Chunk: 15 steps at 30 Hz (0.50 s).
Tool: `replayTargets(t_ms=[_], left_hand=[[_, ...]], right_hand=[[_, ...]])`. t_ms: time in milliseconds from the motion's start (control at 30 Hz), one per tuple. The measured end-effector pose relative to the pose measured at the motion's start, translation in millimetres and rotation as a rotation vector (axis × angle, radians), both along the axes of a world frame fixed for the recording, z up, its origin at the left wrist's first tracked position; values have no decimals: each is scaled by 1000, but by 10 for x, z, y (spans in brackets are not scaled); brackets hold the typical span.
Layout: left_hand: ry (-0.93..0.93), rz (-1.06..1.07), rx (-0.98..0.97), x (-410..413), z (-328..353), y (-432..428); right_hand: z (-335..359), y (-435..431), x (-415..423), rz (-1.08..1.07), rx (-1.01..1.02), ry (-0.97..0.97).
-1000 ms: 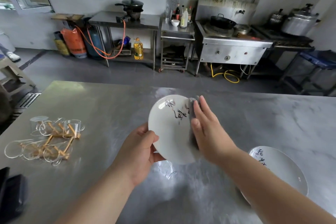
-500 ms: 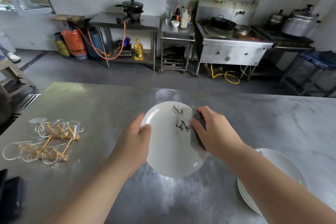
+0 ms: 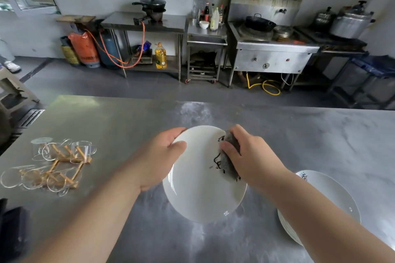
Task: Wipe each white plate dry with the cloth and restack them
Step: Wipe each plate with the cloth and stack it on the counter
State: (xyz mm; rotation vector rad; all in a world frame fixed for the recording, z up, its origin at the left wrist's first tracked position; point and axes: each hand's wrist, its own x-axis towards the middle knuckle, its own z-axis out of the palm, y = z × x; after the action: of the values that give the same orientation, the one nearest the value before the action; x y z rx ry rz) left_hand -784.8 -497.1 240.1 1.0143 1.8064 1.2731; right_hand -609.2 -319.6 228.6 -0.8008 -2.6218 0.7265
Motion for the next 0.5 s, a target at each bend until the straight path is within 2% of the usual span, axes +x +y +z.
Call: replayTargets(t_ms=[133, 200, 333, 433, 500], left_hand=[[-96, -138, -67, 27, 85, 115], [-247, -35, -11, 95, 9, 111], [-576, 257, 158, 413, -388, -7], [-482, 377, 133, 647, -608, -28], [-355, 377, 156, 555, -571, -45]], right_hand=[[119, -98, -147, 41, 93, 55], [90, -85, -126, -27, 68, 81], [-44, 114, 12, -312, -125, 122], [-102, 113, 50, -240, -124, -53], [-58, 52, 36, -114, -19, -174]])
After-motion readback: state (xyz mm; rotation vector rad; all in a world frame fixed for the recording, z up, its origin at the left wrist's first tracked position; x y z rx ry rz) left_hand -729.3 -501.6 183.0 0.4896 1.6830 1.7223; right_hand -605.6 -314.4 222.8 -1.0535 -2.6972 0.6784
